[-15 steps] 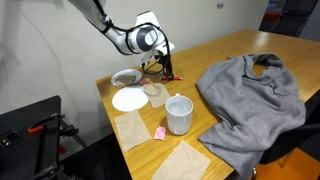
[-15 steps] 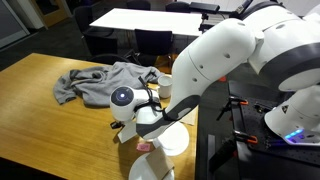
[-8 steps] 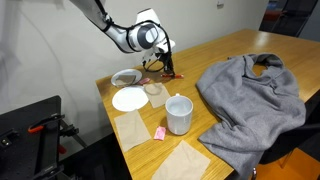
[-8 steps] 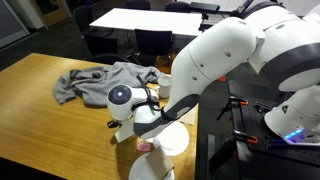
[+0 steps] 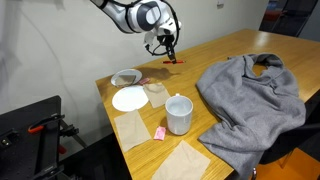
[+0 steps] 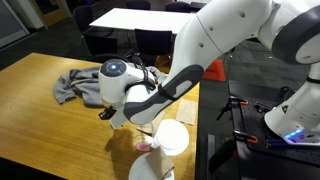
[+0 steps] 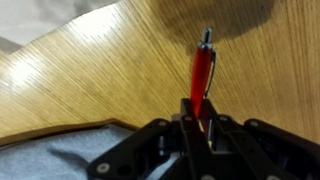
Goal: Put the red pen inside the white mug
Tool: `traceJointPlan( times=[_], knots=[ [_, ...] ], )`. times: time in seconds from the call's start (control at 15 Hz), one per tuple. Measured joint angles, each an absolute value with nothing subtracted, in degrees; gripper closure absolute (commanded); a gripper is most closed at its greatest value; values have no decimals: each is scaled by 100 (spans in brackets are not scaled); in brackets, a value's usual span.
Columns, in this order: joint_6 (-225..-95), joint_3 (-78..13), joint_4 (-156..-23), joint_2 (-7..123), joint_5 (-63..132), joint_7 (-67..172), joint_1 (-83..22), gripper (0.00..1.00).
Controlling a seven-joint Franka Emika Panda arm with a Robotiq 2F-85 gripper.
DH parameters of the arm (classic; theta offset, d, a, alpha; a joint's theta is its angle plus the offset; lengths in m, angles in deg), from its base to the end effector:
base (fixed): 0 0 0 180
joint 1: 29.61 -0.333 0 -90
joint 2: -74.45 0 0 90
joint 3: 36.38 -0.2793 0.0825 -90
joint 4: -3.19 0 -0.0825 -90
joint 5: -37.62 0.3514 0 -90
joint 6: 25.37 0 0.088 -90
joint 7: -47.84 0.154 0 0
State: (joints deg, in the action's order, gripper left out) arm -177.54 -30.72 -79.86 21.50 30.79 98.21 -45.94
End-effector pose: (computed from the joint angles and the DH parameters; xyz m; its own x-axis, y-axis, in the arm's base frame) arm 0.6898 0.1415 0.1188 0.8092 -0.5086 0.2942 -0.5021 -0.8586 -0.1033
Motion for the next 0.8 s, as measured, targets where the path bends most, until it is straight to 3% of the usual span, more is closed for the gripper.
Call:
traceJointPlan(
  times=[0.4, 0.8],
  knots=[
    [-16619, -3294, -8345, 3069, 3318, 8767, -4315, 97],
    [-16468, -3227, -9079, 3961, 3120, 8707, -4429, 97]
  ],
)
